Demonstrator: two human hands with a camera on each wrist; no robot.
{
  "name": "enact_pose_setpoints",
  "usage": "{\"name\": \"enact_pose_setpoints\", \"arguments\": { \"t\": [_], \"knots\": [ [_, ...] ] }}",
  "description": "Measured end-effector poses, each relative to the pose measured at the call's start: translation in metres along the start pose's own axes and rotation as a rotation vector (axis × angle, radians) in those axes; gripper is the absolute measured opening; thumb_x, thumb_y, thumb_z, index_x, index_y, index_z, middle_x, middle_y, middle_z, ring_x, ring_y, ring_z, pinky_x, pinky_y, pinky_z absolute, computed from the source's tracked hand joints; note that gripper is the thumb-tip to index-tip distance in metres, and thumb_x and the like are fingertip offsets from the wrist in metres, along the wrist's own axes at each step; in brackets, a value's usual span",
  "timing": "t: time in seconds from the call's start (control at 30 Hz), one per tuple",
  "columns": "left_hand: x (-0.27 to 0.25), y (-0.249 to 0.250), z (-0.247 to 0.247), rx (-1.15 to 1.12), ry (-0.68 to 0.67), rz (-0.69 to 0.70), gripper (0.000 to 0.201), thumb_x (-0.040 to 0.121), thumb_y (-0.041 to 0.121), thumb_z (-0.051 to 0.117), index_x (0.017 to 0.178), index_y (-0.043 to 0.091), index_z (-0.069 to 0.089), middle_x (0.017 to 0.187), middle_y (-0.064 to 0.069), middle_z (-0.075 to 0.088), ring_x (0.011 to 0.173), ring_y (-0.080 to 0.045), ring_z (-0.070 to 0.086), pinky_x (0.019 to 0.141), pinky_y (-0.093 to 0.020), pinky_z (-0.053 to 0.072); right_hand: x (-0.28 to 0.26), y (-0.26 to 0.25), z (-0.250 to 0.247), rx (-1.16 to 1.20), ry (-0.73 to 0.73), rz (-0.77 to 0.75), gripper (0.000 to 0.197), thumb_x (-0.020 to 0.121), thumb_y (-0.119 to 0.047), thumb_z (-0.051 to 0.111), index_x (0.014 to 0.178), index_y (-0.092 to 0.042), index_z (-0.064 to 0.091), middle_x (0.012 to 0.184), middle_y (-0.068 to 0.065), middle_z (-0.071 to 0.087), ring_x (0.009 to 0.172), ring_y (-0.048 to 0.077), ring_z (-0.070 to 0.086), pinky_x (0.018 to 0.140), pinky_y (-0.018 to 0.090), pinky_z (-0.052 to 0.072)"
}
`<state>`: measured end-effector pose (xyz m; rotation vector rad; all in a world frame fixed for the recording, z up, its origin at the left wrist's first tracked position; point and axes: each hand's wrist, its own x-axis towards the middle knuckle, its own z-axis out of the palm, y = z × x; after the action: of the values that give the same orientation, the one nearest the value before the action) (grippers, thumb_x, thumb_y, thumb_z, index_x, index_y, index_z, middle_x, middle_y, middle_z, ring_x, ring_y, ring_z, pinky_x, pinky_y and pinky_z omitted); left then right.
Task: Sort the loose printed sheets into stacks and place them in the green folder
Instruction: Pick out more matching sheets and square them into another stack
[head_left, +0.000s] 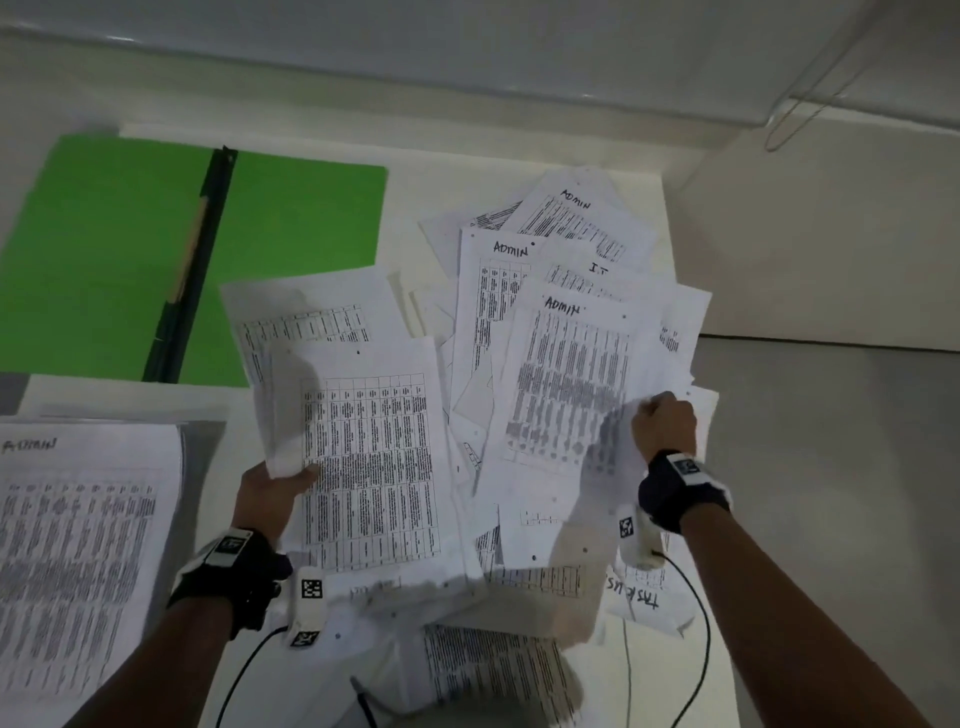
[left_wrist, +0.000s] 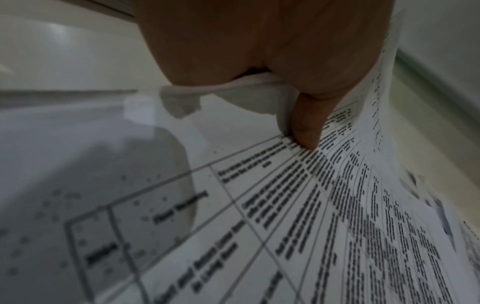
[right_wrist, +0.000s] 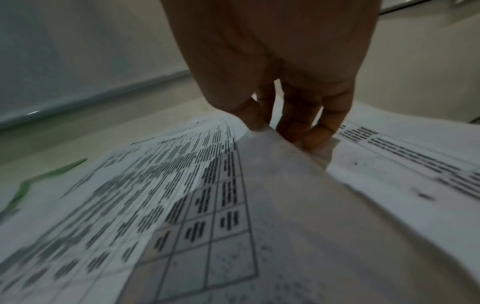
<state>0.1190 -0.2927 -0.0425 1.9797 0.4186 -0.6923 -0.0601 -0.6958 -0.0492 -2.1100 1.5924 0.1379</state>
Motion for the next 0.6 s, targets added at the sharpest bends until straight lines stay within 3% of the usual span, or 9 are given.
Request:
{"name": "enact_pose_setpoints", "arguments": {
  "t": [0.1, 0.17, 0.2, 0.23, 0.3, 0.33, 0.47, 0.53, 0.6],
  "knots": [
    [-0.002, 0.001, 0.001, 0.007, 0.006, -0.003, 0.025, 0.083, 0.007, 0.069, 0.1, -0.011, 0.062, 0.092, -0.018, 0.06, 0.09, -0.026, 0.052, 0.082, -0.035, 0.034, -0.025, -0.007, 0.015, 0.066, -0.022, 0.035, 0.057, 0.086, -0.035, 0.066, 0.126, -0.003, 0.042, 0.128, 0.021, 0.045, 0.11, 0.04, 0.052, 0.092, 0.045, 0.045],
    [-0.004, 0.002, 0.001, 0.003, 0.007, -0.005, 0.025, 0.083, 0.006, 0.069, 0.101, -0.011, 0.062, 0.093, -0.018, 0.06, 0.09, -0.026, 0.051, 0.083, -0.035, 0.034, -0.036, -0.013, 0.02, 0.174, -0.062, 0.078, 0.074, 0.081, -0.031, 0.074, 0.137, -0.006, 0.033, 0.132, 0.021, 0.046, 0.113, 0.04, 0.054, 0.091, 0.045, 0.048],
    [-0.004, 0.003, 0.001, 0.002, 0.007, -0.005, 0.026, 0.083, 0.006, 0.069, 0.102, -0.011, 0.062, 0.093, -0.018, 0.06, 0.09, -0.026, 0.051, 0.083, -0.035, 0.034, -0.036, -0.016, 0.021, 0.206, -0.081, 0.109, 0.073, 0.082, -0.028, 0.074, 0.138, -0.006, 0.033, 0.129, 0.022, 0.051, 0.113, 0.04, 0.056, 0.089, 0.044, 0.049],
    [-0.004, 0.003, 0.0, 0.004, 0.009, -0.005, 0.026, 0.083, 0.006, 0.069, 0.101, -0.011, 0.061, 0.093, -0.018, 0.06, 0.09, -0.026, 0.051, 0.083, -0.035, 0.033, -0.033, -0.019, 0.021, 0.209, -0.087, 0.119, 0.063, 0.084, -0.027, 0.073, 0.133, -0.004, 0.041, 0.122, 0.021, 0.057, 0.113, 0.04, 0.058, 0.085, 0.04, 0.049],
    [-0.005, 0.004, 0.0, 0.005, 0.009, -0.006, 0.025, 0.083, 0.007, 0.068, 0.1, -0.01, 0.061, 0.093, -0.018, 0.059, 0.091, -0.026, 0.051, 0.083, -0.036, 0.033, -0.027, -0.027, 0.015, 0.24, -0.07, 0.118, 0.029, 0.087, -0.026, 0.071, 0.101, -0.004, 0.061, 0.096, 0.015, 0.065, 0.108, 0.037, 0.062, 0.074, 0.032, 0.044],
    [-0.005, 0.005, 0.001, 0.003, 0.007, -0.008, 0.024, 0.083, 0.007, 0.068, 0.1, -0.009, 0.061, 0.093, -0.018, 0.059, 0.091, -0.026, 0.051, 0.083, -0.036, 0.034, -0.02, -0.029, 0.013, 0.285, -0.05, 0.128, 0.025, 0.088, -0.025, 0.069, 0.093, -0.002, 0.063, 0.091, 0.016, 0.065, 0.105, 0.037, 0.063, 0.073, 0.03, 0.042],
    [-0.006, 0.007, 0.001, -0.022, 0.005, -0.031, 0.018, 0.084, 0.01, 0.069, 0.099, 0.003, 0.06, 0.096, -0.014, 0.06, 0.093, -0.025, 0.05, 0.085, -0.043, 0.037, 0.007, -0.043, 0.004, 0.333, 0.043, 0.184, 0.038, 0.089, -0.021, 0.067, 0.113, 0.008, 0.061, 0.113, 0.026, 0.065, 0.105, 0.039, 0.063, 0.08, 0.036, 0.048],
    [-0.004, 0.006, 0.001, -0.027, 0.0, -0.046, 0.02, 0.083, 0.011, 0.07, 0.1, 0.004, 0.059, 0.096, -0.014, 0.06, 0.094, -0.025, 0.05, 0.084, -0.043, 0.034, 0.017, -0.052, 0.005, 0.221, 0.043, 0.184, 0.037, 0.086, -0.025, 0.068, 0.109, 0.004, 0.063, 0.119, 0.023, 0.062, 0.108, 0.038, 0.06, 0.081, 0.037, 0.047],
    [-0.003, 0.005, 0.001, -0.029, -0.004, -0.043, 0.02, 0.083, 0.01, 0.07, 0.098, 0.003, 0.059, 0.095, -0.015, 0.06, 0.094, -0.025, 0.05, 0.084, -0.041, 0.033, 0.023, -0.057, 0.007, 0.052, -0.003, 0.191, 0.044, 0.084, -0.034, 0.068, 0.115, -0.003, 0.06, 0.134, 0.017, 0.047, 0.118, 0.037, 0.049, 0.093, 0.039, 0.043]
  ]
}}
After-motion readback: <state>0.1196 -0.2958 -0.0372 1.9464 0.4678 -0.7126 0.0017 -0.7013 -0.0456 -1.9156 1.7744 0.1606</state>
